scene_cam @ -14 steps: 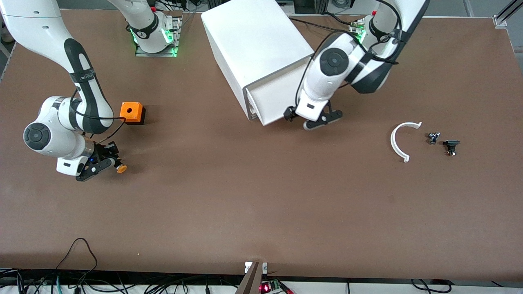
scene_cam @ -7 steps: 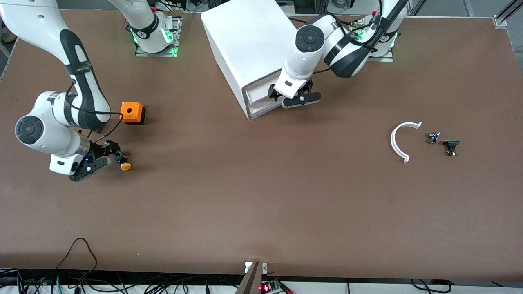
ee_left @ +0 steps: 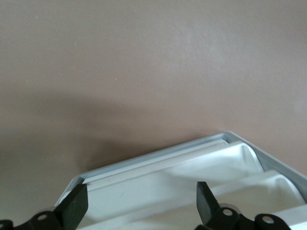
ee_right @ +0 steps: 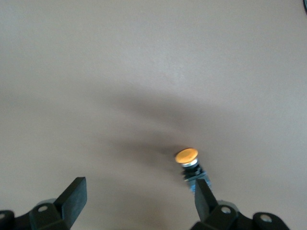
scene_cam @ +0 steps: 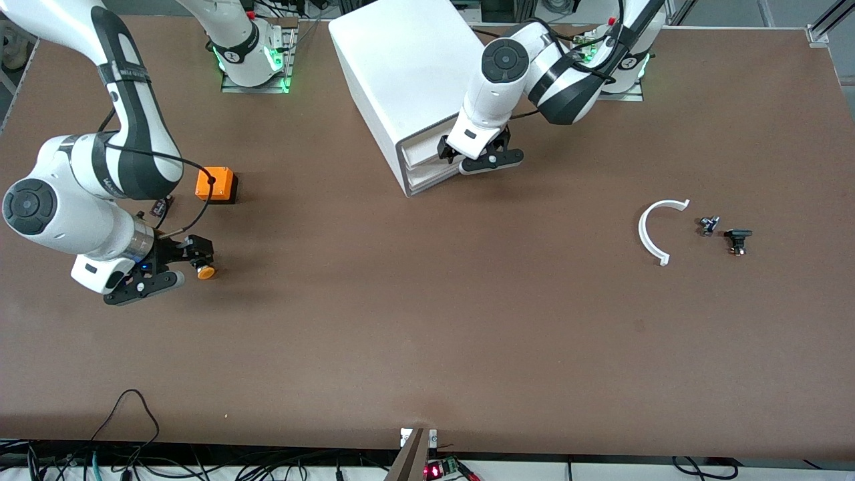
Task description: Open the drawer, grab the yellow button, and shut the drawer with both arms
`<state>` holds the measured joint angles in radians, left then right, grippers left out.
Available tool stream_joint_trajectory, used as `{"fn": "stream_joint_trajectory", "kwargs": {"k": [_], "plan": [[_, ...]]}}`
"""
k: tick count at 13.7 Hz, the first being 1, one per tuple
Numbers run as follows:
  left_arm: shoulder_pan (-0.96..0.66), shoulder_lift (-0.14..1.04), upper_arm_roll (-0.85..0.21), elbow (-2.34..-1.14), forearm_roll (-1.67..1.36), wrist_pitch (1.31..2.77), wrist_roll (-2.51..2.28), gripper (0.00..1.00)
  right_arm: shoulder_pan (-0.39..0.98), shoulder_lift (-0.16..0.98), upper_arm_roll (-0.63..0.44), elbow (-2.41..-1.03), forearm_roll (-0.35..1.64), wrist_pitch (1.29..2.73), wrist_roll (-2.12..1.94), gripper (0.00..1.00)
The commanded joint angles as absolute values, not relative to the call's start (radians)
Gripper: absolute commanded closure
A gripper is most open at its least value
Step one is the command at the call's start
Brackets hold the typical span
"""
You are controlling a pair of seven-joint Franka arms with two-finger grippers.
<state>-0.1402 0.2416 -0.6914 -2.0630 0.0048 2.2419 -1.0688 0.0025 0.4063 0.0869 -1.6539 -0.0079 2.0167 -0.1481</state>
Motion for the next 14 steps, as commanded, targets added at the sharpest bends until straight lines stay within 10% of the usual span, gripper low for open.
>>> {"fn": "stream_joint_trajectory", "kwargs": {"k": [1,7,14], "plan": [[-0.138,0.210,-0.742,-2.086,0.017,2.220,-1.068,0.00,-0.006,0.402,0.152,-1.544,-0.015,1.874,0.082,0.00],[-0.091,0.186,-0.710,-2.077,0.029,2.192,-1.072,0.00,0.032,0.319,0.157,-1.385,-0.118,1.657,0.158,0.00],[-0.068,0.155,-0.383,-1.924,0.023,2.181,-0.901,0.00,0.029,0.199,0.002,-1.396,-0.112,1.646,0.158,0.00]]}}
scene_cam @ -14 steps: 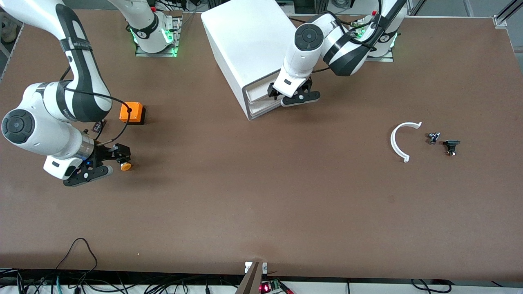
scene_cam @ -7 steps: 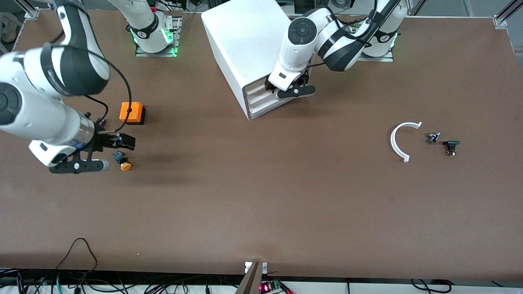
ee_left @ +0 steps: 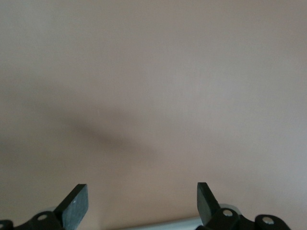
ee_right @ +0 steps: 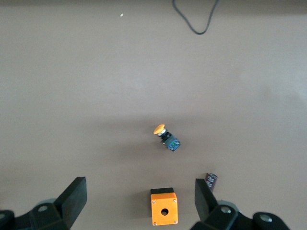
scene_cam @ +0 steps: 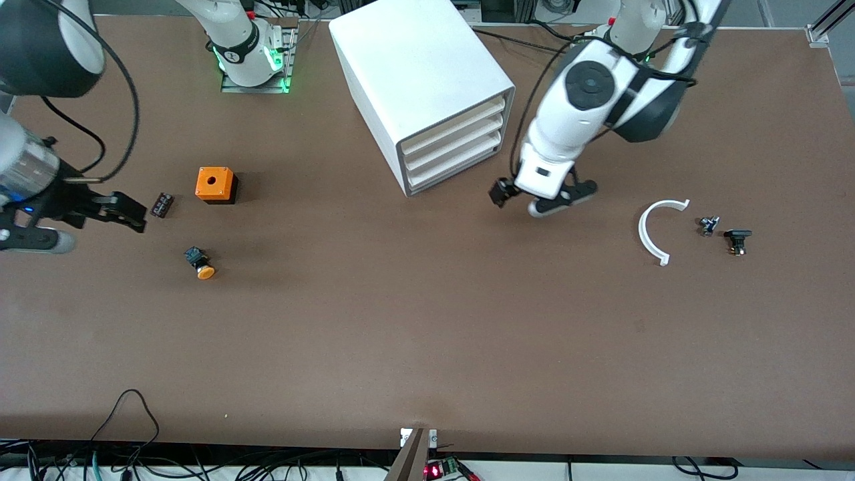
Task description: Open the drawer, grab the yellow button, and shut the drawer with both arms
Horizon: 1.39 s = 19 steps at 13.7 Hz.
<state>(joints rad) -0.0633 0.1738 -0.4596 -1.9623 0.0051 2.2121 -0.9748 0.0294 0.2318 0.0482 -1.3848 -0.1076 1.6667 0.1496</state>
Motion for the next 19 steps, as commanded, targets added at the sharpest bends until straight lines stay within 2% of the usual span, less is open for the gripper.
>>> {"fn": "stream_joint_trajectory", "kwargs": {"k": [1,5,8,10,14,19], "plan": [[-0.063,0.143,-0.342,-1.907,0.015,2.157,-0.800,0.00,0.028,0.198,-0.035,-1.394,-0.109,1.614,0.155,0.00],[-0.052,0.133,-0.215,-1.769,0.006,1.976,-0.463,0.00,0.028,0.095,-0.074,-1.435,-0.103,1.505,0.080,0.00],[-0.052,0.124,-0.118,-1.663,-0.015,1.832,-0.284,0.00,0.029,0.002,-0.063,-1.557,-0.094,1.517,0.078,0.00],[-0.052,0.115,-0.088,-1.609,-0.015,1.758,-0.229,0.00,0.029,-0.017,-0.064,-1.591,-0.054,1.525,0.051,0.00],[-0.049,0.081,-0.072,-1.568,0.018,1.683,-0.166,0.00,0.029,-0.032,-0.063,-1.578,-0.052,1.531,-0.001,0.00],[-0.040,0.066,-0.015,-1.562,0.005,1.690,0.058,0.00,0.032,-0.020,-0.063,-1.548,-0.048,1.534,-0.003,0.00]]}}
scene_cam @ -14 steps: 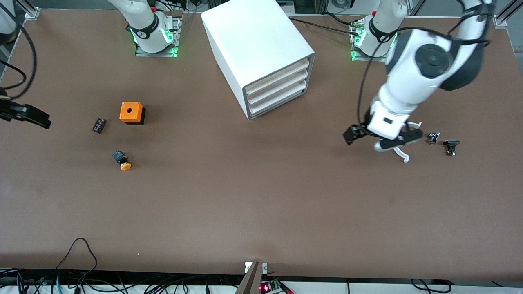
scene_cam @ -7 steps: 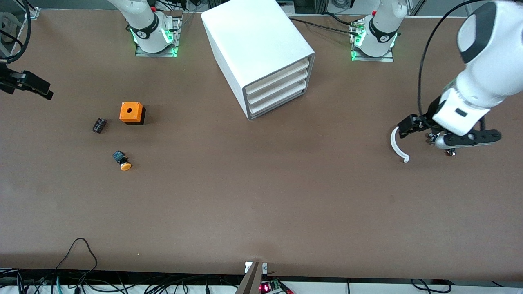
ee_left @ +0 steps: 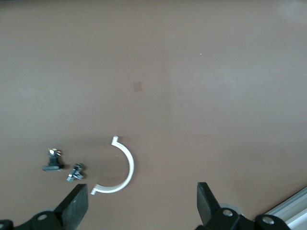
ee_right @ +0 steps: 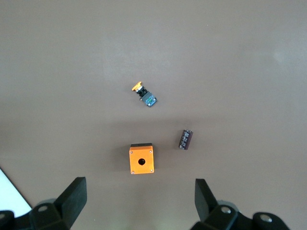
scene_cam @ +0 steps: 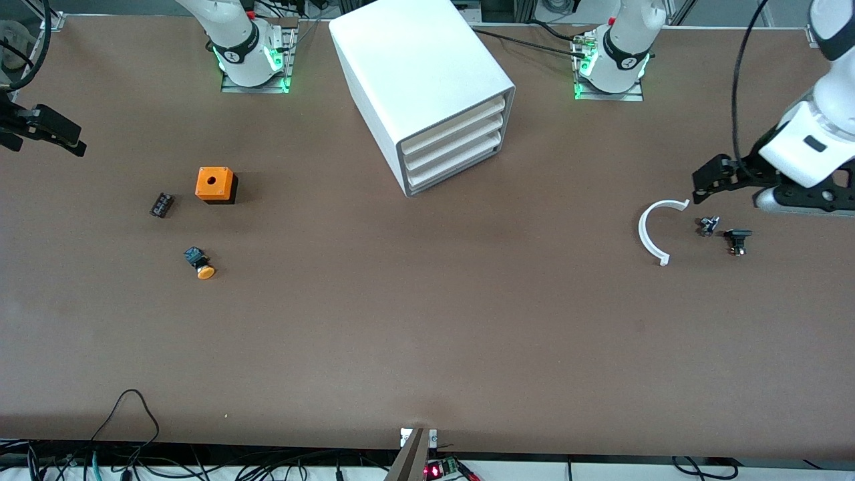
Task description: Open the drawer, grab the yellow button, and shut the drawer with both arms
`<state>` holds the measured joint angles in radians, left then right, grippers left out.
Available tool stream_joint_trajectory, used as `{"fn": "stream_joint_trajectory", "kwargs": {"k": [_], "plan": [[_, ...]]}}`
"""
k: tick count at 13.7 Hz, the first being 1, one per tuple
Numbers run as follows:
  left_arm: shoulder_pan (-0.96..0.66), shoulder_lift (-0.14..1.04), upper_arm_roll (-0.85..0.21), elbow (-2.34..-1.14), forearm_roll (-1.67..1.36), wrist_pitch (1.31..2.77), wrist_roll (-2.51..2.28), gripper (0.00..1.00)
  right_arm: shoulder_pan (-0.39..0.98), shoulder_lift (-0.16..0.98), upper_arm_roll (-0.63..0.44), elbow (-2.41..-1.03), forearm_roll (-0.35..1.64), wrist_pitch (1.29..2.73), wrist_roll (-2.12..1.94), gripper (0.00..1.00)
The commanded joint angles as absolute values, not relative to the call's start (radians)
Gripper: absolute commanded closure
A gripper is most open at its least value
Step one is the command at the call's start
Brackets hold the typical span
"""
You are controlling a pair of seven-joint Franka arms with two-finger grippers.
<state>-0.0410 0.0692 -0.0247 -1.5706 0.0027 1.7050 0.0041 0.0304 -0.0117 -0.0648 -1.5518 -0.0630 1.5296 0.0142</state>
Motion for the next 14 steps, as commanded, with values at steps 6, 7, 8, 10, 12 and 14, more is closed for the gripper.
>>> {"fn": "stream_joint_trajectory", "kwargs": {"k": [6,7,8,10,12,14], "plan": [[-0.040,0.080,-0.017,-1.555,0.009,1.675,0.057,0.00,0.052,0.000,-0.060,-1.549,-0.048,1.516,0.018,0.00],[-0.040,0.078,-0.020,-1.555,0.009,1.674,0.055,0.00,0.054,0.002,-0.058,-1.548,-0.049,1.522,0.018,0.00],[-0.040,0.078,-0.021,-1.554,0.006,1.674,0.055,0.00,0.055,-0.002,-0.057,-1.548,-0.049,1.534,0.018,0.00],[-0.040,0.077,-0.018,-1.554,0.005,1.672,0.054,0.00,0.055,-0.006,-0.055,-1.548,-0.048,1.572,0.018,0.00],[-0.038,0.078,-0.015,-1.554,0.005,1.671,0.054,0.00,0.055,-0.003,-0.057,-1.548,-0.046,1.586,0.018,0.00],[-0.038,0.078,-0.015,-1.554,0.003,1.671,0.054,0.00,0.054,-0.003,-0.058,-1.549,-0.040,1.591,0.018,0.00]]}}
